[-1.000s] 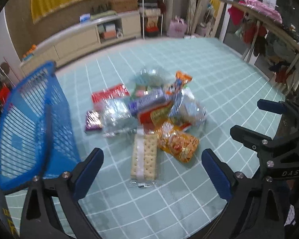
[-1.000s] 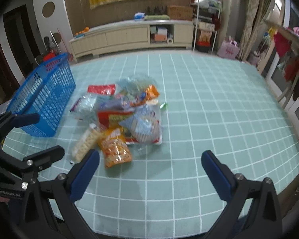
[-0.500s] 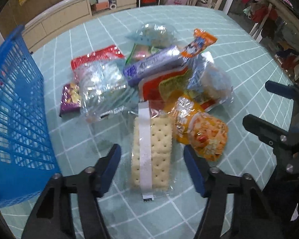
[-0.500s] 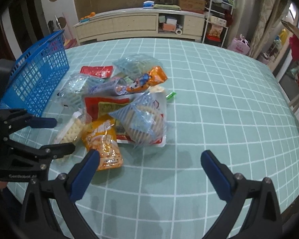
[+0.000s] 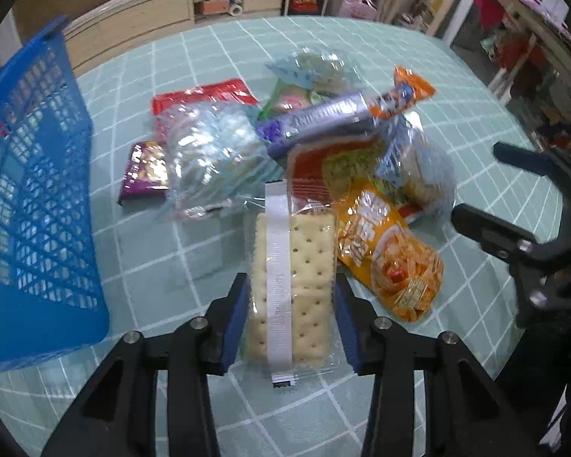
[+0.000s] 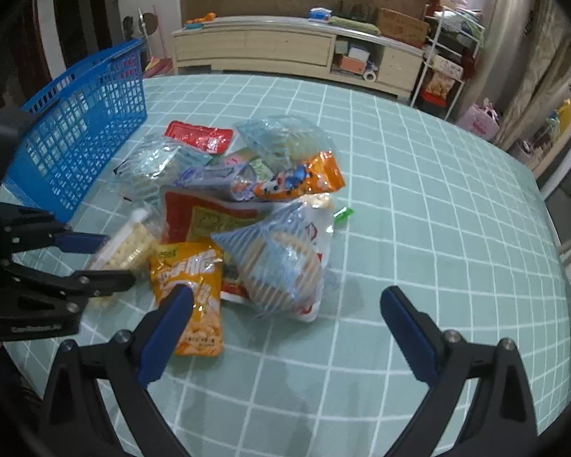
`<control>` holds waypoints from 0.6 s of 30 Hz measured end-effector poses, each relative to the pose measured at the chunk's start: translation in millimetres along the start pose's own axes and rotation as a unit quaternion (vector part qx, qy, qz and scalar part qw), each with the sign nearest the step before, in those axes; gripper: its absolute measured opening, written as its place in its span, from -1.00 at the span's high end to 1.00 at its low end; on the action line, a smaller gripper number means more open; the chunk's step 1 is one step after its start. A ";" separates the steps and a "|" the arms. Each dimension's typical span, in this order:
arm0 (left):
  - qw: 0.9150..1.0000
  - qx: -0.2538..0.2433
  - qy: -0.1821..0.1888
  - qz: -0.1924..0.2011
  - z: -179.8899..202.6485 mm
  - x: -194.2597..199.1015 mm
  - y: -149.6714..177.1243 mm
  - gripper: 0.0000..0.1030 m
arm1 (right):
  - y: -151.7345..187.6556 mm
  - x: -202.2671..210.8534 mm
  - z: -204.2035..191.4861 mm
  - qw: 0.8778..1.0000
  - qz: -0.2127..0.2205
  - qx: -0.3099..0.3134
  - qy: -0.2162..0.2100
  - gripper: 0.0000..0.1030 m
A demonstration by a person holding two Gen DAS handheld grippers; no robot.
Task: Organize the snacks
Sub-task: 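Lower the left tool onto the cracker pack while the right tool approaches a clear bread bag, then grasp the cracker pack with the left tool while the right tool grasps the clear bread bag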
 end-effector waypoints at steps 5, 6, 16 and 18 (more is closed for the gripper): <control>1.000 0.013 -0.005 0.011 -2.4 13.5 -4.7 0.21 | -7.1 -19.1 5.7 1.000 -0.024 0.009 -0.004 -0.72; 1.000 0.016 -0.005 0.013 -3.1 15.7 -5.1 0.21 | -7.2 -20.5 5.7 1.000 -0.025 0.011 -0.004 -0.72; 1.000 0.016 -0.013 0.013 7.0 3.8 -12.9 0.21 | -12.4 -49.1 5.1 0.998 -0.058 0.030 -0.013 -0.17; 1.000 0.019 -0.012 0.017 8.2 9.4 -12.8 0.21 | -11.2 -46.6 6.3 0.998 -0.056 0.021 -0.018 -0.14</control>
Point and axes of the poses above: each gripper's, at about its wrist camera, not at the fingertips, and x roughly against the way its jaws point, z to its right, y to its underside, the point moved 1 cm from there along -x, roughly the way its jaws point, and after that the axes turned 12 degrees about -y, right-handed, at the moved point
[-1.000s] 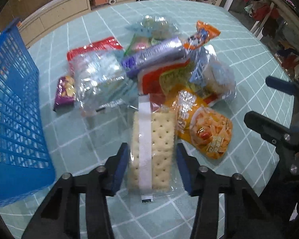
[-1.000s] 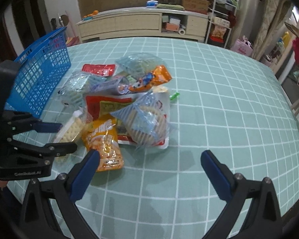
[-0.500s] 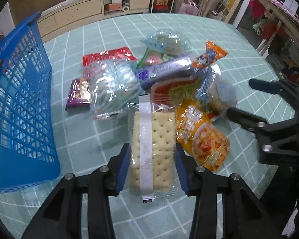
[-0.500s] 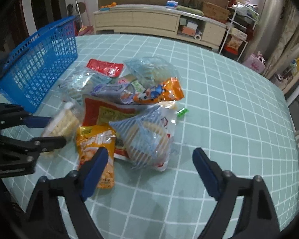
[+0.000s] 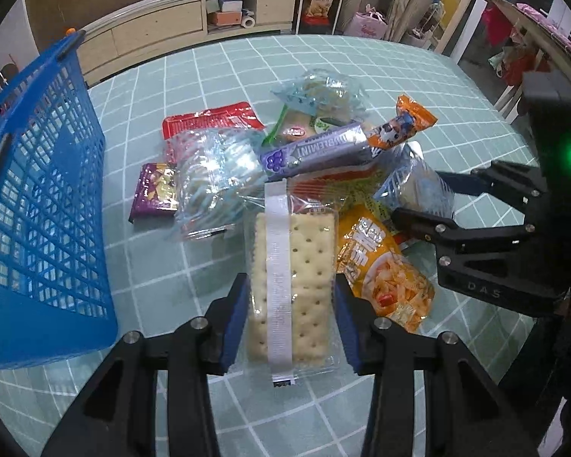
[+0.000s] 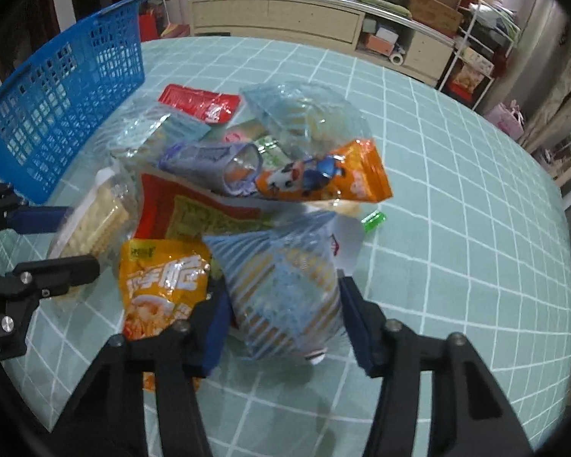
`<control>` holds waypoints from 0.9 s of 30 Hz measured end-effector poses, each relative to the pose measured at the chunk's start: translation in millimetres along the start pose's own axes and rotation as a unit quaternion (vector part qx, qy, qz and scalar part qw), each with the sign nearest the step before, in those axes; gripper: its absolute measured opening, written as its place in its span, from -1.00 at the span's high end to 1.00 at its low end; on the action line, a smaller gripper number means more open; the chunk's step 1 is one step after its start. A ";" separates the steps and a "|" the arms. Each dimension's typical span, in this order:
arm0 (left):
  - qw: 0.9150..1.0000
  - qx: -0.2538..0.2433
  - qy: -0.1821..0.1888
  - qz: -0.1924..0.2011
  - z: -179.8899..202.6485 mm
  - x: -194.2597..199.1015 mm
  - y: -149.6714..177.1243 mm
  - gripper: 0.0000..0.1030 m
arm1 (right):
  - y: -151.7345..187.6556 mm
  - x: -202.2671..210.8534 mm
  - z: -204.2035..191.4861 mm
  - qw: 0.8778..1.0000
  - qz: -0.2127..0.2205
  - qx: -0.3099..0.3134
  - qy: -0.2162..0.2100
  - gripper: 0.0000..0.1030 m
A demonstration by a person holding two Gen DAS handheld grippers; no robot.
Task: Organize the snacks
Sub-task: 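Grasp the cracker pack with the left tool while the right tool grasps the clear bread bag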
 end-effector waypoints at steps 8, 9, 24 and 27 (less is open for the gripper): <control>0.999 -0.004 0.003 0.047 -2.3 46.3 -0.4 0.21 | 1.6 43.2 -12.2 0.999 0.041 -0.019 -0.013 -0.13; 0.999 -0.004 0.003 0.054 -2.7 54.5 -0.3 0.21 | 0.0 49.8 -17.1 0.999 0.047 -0.018 -0.012 -0.12; 0.988 0.026 -0.018 0.153 -59.6 172.6 13.3 0.21 | -31.2 142.4 -87.4 0.991 0.133 0.012 -0.012 -0.12; 0.985 0.034 -0.025 0.165 -78.1 189.3 17.2 0.21 | -39.7 149.7 -101.4 0.988 0.147 0.010 -0.039 -0.12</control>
Point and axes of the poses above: each gripper's, at about its wrist camera, not at the fingertips, and x roughly against the way its jaws point, z to its right, y to its underside, the point moved 1 cm from there along -x, roughly the way its jaws point, and after that the axes turned 12 degrees about -y, right-handed, at the moved point
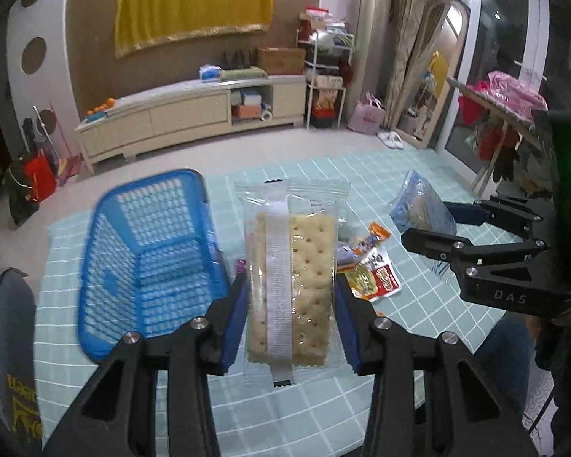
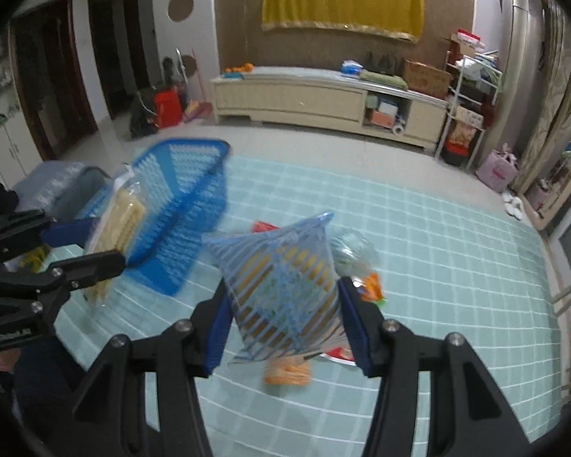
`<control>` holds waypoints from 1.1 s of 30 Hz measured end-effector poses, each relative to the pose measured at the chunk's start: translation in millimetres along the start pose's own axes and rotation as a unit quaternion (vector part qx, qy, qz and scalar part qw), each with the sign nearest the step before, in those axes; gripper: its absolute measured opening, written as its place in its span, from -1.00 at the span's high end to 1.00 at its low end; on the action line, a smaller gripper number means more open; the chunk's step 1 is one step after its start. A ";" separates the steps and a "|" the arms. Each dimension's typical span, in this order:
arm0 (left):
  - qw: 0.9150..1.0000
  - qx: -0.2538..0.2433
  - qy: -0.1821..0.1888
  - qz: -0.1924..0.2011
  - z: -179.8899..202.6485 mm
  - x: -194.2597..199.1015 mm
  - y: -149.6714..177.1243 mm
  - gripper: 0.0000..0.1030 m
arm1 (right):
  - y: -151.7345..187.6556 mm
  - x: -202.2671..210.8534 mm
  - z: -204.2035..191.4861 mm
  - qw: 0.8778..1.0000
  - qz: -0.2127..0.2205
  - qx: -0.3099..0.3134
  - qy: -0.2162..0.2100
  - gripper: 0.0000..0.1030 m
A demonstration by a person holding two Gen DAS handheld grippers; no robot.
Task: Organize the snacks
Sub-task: 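Grasp the cracker pack with the left tool while the right tool grasps the clear bread bag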
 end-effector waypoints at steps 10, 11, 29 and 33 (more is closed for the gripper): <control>0.999 0.030 -0.040 0.011 -68.2 25.8 -0.8 0.21 | -29.5 -3.5 -61.1 0.998 0.022 0.033 -0.045 -0.12; 0.998 0.034 -0.043 0.009 -75.4 25.7 -0.4 0.21 | -32.8 -5.7 -67.0 0.998 0.023 0.036 -0.050 -0.12; 0.997 0.051 -0.046 -0.043 -137.2 -17.3 10.6 0.21 | -60.3 -90.0 -102.4 0.993 -0.048 -0.001 -0.104 -0.12; 0.996 0.055 -0.041 -0.056 -142.7 -36.3 12.5 0.21 | -59.9 -107.3 -100.1 0.993 -0.064 -0.012 -0.102 -0.13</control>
Point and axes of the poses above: each gripper's, at about its wrist camera, not at the fingertips, and x roughly against the way its jaws point, z to its right, y to its underside, the point moved 1 cm from there along -x, roughly the way its jaws point, and after that the axes turned 12 degrees about -y, right-handed, at the moved point
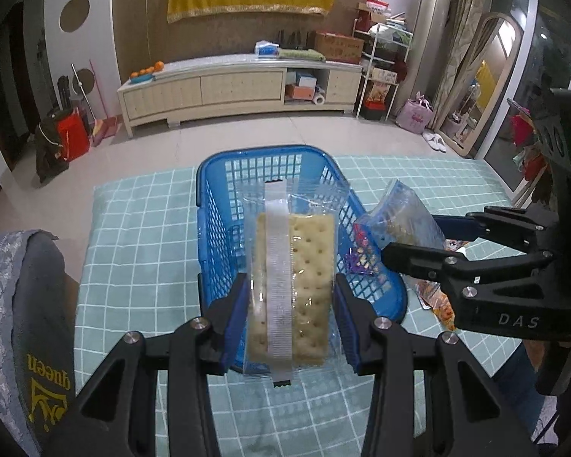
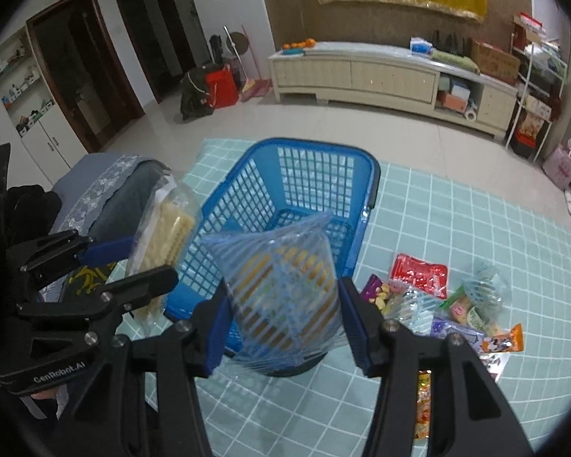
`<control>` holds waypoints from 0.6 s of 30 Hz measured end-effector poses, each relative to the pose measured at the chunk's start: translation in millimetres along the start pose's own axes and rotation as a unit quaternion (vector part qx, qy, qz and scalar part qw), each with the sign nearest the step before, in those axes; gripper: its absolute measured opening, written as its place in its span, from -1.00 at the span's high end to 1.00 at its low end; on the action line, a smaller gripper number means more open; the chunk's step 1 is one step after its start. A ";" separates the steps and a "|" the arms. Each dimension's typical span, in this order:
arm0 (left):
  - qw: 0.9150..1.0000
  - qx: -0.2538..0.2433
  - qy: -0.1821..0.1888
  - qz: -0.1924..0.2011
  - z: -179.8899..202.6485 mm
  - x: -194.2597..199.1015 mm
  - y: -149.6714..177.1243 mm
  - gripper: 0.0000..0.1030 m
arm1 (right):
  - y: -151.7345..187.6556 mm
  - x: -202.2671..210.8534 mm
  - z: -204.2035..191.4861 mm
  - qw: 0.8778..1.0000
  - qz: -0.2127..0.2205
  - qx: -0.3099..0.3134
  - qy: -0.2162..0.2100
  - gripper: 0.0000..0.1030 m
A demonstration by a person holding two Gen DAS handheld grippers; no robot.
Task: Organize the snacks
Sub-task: 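Grasp the cracker pack with the left tool while the right tool grasps the clear bread bag, then open both tools over the blue basket, dropping the cracker pack and bread bag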
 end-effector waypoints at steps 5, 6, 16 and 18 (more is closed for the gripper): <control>1.000 0.010 0.007 -0.009 -8.0 -17.7 -0.9 0.21 | -2.7 -22.1 7.3 1.000 -0.022 -0.015 -0.003 -0.13; 1.000 0.010 0.008 -0.009 -8.9 -19.5 -1.0 0.21 | -2.9 -25.5 6.9 1.000 -0.025 -0.015 -0.004 -0.13; 0.999 0.014 0.022 -0.027 -14.8 -35.2 2.2 0.20 | -2.2 -42.0 6.5 0.999 -0.041 -0.019 0.003 -0.13; 0.999 0.014 0.023 -0.028 -15.3 -37.8 2.4 0.20 | -2.7 -44.3 5.0 0.999 -0.046 -0.014 0.005 -0.13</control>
Point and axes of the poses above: each gripper's, at about its wrist camera, not at the fingertips, and x roughly against the way its jaws point, z to its right, y to its underside, the point moved 1 cm from there along -x, roughly the way its jaws point, and after that the axes turned 12 degrees about -y, right-handed, at the moved point
